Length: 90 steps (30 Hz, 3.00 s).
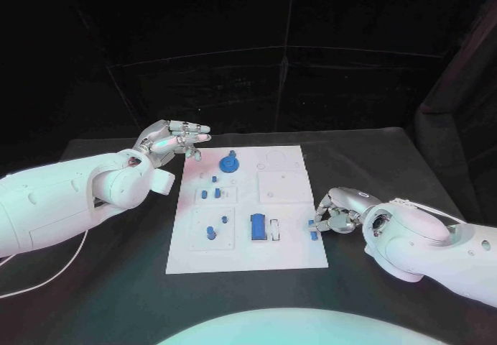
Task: Assemble the parts on the task board
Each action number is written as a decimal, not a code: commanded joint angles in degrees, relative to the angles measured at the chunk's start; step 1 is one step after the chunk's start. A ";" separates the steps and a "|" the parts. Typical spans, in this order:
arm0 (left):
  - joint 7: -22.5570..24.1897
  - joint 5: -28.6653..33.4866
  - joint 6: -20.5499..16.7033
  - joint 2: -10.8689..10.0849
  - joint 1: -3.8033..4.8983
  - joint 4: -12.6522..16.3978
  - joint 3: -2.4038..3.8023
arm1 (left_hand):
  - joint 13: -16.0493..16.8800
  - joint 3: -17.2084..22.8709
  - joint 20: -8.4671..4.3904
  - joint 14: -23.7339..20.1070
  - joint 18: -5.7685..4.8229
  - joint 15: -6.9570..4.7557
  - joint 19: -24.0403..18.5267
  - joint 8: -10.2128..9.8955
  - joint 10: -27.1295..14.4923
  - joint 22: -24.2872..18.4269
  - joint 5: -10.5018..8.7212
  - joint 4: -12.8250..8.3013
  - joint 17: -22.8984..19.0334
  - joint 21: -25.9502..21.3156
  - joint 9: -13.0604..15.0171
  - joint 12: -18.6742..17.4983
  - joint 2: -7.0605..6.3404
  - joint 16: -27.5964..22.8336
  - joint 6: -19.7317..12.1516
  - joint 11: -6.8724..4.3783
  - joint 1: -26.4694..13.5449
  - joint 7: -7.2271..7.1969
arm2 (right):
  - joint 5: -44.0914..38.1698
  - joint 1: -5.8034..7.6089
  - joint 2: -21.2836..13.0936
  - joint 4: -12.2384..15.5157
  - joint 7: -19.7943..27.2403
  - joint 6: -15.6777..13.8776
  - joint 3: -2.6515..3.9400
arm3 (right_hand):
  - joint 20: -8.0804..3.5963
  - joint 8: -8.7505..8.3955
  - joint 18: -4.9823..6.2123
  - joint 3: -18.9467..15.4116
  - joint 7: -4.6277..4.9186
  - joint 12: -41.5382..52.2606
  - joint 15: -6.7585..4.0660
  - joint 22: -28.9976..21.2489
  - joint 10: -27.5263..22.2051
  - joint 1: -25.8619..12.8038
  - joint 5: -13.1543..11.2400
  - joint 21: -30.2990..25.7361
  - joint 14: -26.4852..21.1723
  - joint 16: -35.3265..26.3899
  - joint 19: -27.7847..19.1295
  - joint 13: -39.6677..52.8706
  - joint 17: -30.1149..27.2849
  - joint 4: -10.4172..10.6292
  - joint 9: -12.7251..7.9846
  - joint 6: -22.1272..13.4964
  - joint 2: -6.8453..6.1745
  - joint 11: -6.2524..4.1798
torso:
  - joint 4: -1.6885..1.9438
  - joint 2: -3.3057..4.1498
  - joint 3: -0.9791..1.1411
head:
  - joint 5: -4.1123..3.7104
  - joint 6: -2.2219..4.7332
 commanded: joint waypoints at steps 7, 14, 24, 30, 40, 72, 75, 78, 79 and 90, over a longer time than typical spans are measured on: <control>0.79 -0.06 0.75 -0.15 0.07 0.11 0.04 | 0.06 -0.21 0.16 -0.35 0.75 0.06 -0.36 0.17 -0.31 -0.08 -0.07 -0.02 -0.06 -0.38 0.03 0.27 -0.07 0.11 -0.48 0.06 -0.21 0.00 | -3.15 -0.39 1.07 -0.34 -1.02 4.65 -0.01 | -0.51 0.50 0.27 -0.62 -0.26 0.26 -0.46 1.56 -0.06 1.10 -0.24 -0.17 4.46 -0.19 0.68 -0.09 7.65 -0.09 0.47 0.99 0.10 -0.49 | 0.01 -0.06 0.00 | 0.15 -0.09; 0.76 -0.06 0.73 -0.30 0.07 0.14 0.04 | 0.06 -0.21 0.16 -0.35 0.75 0.06 -0.36 0.17 -0.31 -0.08 -0.07 -0.02 -0.06 -0.38 0.03 0.27 -0.07 0.11 -0.48 0.06 -0.21 0.00 | -6.43 -0.81 1.91 -0.57 -1.40 6.86 -0.01 | -0.70 0.73 0.26 -0.66 -0.52 0.09 -0.68 1.66 -0.12 2.73 -0.14 -0.15 4.46 -0.19 0.71 -0.22 7.70 -0.84 0.94 1.41 0.16 -0.74 | -0.07 -0.01 0.03 | 0.23 -0.05; 0.63 -0.07 0.86 -0.43 0.07 0.24 0.04 | 0.06 -0.21 0.16 -0.35 0.75 0.06 -0.36 0.17 -0.31 -0.08 -0.07 -0.02 -0.06 -0.38 0.03 0.27 -0.07 0.11 -0.48 0.06 -0.21 0.00 | -9.79 -1.49 2.82 -0.79 -2.07 6.66 0.00 | -0.87 -0.26 0.24 0.59 -0.28 -0.63 -0.71 1.65 -0.51 6.11 3.60 -0.23 4.45 -0.25 0.70 -0.70 7.70 -2.50 1.05 0.48 1.30 -0.69 | 0.01 -0.13 0.00 | 0.08 -0.18; 0.49 -0.07 1.01 -0.53 0.07 0.28 0.04 | 0.05 -0.27 0.18 -0.38 0.76 0.07 -0.39 0.25 -0.40 -0.10 -0.06 0.02 -0.15 -0.41 0.03 0.37 0.01 0.17 -0.54 0.04 -0.28 -0.03 | -7.90 -1.61 2.70 -0.19 -1.69 3.17 0.01 | -0.79 -1.45 0.23 1.67 -0.20 -0.77 -0.66 1.79 -0.53 5.54 12.88 -0.18 4.49 -0.22 0.80 -0.83 7.82 -1.24 0.55 0.34 2.63 -0.66 | 0.00 -0.07 0.04 | 0.08 0.00; 0.49 -0.07 0.83 -0.50 0.08 0.39 0.04 | 0.05 -0.27 0.18 -0.39 0.76 0.07 -0.40 0.26 -0.41 -0.10 -0.06 0.01 -0.15 -0.41 0.03 0.37 0.02 0.18 -0.54 0.04 -0.27 -0.04 | 0.67 -1.60 1.27 2.44 1.30 -6.43 0.05 | -0.86 -2.42 0.09 4.03 -0.27 0.23 -0.74 2.44 0.00 4.99 20.86 0.19 4.64 0.16 1.11 -0.16 8.49 0.20 0.04 0.92 1.78 -0.75 | 0.10 0.00 -0.07 | 0.15 0.35; 0.51 -0.07 0.96 -0.37 0.11 0.70 0.05 | 0.05 -0.27 0.18 -0.41 0.77 0.06 -0.41 0.29 -0.46 -0.11 -0.06 -0.02 -0.17 -0.42 0.03 0.40 0.04 0.20 -0.56 0.03 -0.23 -0.05 | 12.71 -1.54 8.74 0.19 -2.71 -6.98 0.10 | -1.32 -1.65 -0.12 4.63 -1.40 2.19 -1.35 3.62 1.48 2.12 16.60 0.88 4.80 0.58 1.62 1.06 9.20 3.77 0.56 4.07 -0.40 -1.57 | -0.01 -0.01 0.02 | 0.92 -0.11; 0.46 -0.07 1.05 -0.36 0.11 0.71 0.05 | 0.05 -0.27 0.18 -0.41 0.77 0.06 -0.41 0.29 -0.46 -0.11 -0.06 -0.02 -0.17 -0.42 0.03 0.40 0.04 0.20 -0.56 0.03 -0.23 -0.05 | 12.74 -1.54 9.08 -0.13 -3.01 -6.55 0.11 | -1.51 -1.50 -0.15 4.83 -1.61 2.55 -1.55 3.73 1.85 2.00 15.40 0.94 4.83 0.66 1.68 1.29 9.34 4.13 0.73 4.40 -0.39 -1.77 | 0.03 -0.05 0.01 | 1.03 -0.14; 0.31 -0.07 1.28 -0.38 0.11 0.74 0.05 | 0.04 -0.32 0.18 -0.45 0.78 0.05 -0.44 0.39 -0.51 -0.11 -0.07 -0.08 -0.23 -0.44 0.04 0.52 0.05 0.26 -0.58 0.04 -0.21 -0.04 | 12.81 -1.54 9.45 -0.45 -3.23 -6.20 0.11 | -1.64 -1.45 -0.17 4.95 -1.68 2.67 -1.64 3.81 2.04 1.79 14.40 0.99 4.85 0.72 1.72 1.36 9.42 4.49 0.84 4.54 -0.39 -1.85 | -0.01 -0.06 0.00 | 1.10 -0.14; 0.27 -0.07 1.35 -0.38 0.11 0.74 0.05 | 0.04 -0.34 0.19 -0.45 0.77 0.06 -0.45 0.39 -0.51 -0.12 -0.07 -0.06 -0.24 -0.44 0.04 0.53 0.06 0.27 -0.58 0.04 -0.24 -0.03 | 12.82 -1.54 9.55 -0.53 -3.28 -6.12 0.11 | -1.65 -1.45 -0.17 4.96 -1.69 2.66 -1.64 3.81 2.05 1.77 14.36 0.99 4.85 0.72 1.72 1.36 9.43 4.52 0.85 4.55 -0.38 -1.85 | -0.02 -0.06 0.01 | 1.15 -0.14; -0.10 -0.07 1.79 -0.34 0.12 0.79 0.05 | 0.04 -0.40 0.20 -0.44 0.77 0.07 -0.46 0.42 -0.53 -0.12 -0.06 0.00 -0.22 -0.45 0.04 0.56 0.06 0.31 -0.60 0.06 -0.36 -0.02 | 12.87 -1.53 10.54 -1.42 -3.49 -5.95 0.11 | -1.73 -1.35 -0.18 4.99 -1.76 2.56 -1.71 3.85 2.15 1.35 13.75 1.01 4.85 0.72 1.74 1.27 9.44 5.01 1.01 4.76 -0.41 -1.92 | -0.09 -0.02 0.02 | 1.28 0.15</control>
